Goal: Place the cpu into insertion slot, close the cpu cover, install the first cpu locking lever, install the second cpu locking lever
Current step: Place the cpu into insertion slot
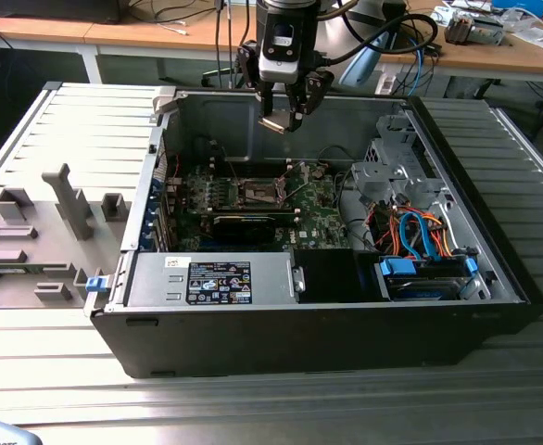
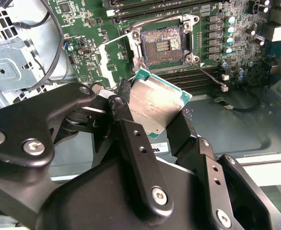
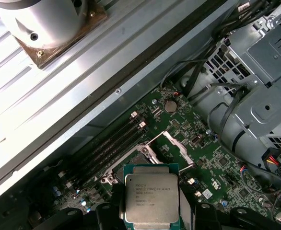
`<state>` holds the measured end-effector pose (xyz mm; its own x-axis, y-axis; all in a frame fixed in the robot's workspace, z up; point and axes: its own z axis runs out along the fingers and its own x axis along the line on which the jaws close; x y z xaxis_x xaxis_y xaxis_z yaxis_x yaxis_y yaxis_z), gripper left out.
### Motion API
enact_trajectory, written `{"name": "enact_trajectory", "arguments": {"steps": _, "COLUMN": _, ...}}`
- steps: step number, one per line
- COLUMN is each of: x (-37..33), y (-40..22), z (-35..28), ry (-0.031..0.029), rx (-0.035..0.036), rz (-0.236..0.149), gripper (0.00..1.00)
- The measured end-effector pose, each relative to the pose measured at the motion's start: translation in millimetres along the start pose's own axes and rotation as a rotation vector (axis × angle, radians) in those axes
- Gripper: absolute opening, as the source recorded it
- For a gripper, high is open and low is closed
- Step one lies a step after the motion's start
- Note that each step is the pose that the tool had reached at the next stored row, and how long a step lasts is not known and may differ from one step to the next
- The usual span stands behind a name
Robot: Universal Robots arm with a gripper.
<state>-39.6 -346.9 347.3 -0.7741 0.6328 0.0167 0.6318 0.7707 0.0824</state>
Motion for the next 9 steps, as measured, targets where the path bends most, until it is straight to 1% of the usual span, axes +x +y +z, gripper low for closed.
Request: {"name": "enact_trajectory", "arguments": {"steps": 9, "x": 0.0, "y": 0.0, "z": 0.0, "ry": -0.0003, "rx": -0.0002, "rz": 0.005, "gripper": 0.55}}
